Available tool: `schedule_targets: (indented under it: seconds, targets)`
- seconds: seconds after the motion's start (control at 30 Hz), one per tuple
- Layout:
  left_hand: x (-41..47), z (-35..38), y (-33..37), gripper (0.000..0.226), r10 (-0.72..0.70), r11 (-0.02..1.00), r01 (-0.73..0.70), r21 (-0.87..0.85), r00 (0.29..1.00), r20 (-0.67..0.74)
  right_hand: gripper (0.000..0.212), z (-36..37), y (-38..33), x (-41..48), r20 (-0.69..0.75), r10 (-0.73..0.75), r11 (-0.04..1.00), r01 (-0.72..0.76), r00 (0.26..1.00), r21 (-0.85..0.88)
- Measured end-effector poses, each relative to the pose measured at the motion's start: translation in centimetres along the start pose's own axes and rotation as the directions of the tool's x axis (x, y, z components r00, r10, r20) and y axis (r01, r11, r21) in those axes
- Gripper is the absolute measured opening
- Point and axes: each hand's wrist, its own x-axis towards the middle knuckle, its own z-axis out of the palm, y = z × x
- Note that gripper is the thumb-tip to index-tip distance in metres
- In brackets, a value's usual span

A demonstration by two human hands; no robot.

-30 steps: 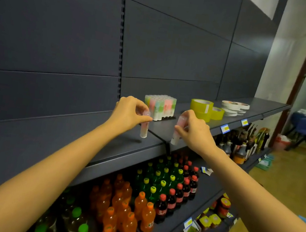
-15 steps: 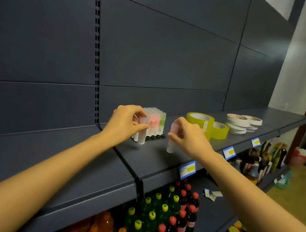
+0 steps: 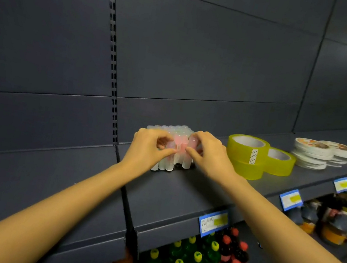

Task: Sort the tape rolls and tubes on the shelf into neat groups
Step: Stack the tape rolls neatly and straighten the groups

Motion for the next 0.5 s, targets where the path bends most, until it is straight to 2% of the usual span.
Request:
schedule_targets:
  seconds: [0.2, 0.27, 0.4, 0.5]
  targets:
    - [0.4, 1.5, 1.0, 0.022, -0.007, 0.981, 0.02, 0.194, 0.998, -0.067, 0.029, 0.2, 1.9, 2.0, 0.036, -0.109, 0.991, 0.106, 0.993, 0.08]
    - [0.6, 1.9, 1.2, 0.025, -0.003, 0.944, 0.016, 0.328, 0.999, -0.041, 0.031, 0.2, 2.3, 2.5, 0.046, -0.138, 0.984, 0.132, 0.989, 0.118]
    - [0.8, 2.6, 1.2, 0.034, 0.065, 0.713, -0.097, 0.694, 0.995, 0.073, 0.033, 0.6, 2.6, 3.0, 0.071, -0.181, 0.963, 0.163, 0.981, 0.213]
    - [1.0, 3.1, 1.2, 0.039, 0.007, 0.582, -0.087, 0.808, 0.995, 0.101, 0.033, 1.1, 2.8, 3.2, 0.086, -0.213, 0.957, 0.19, 0.973, 0.218]
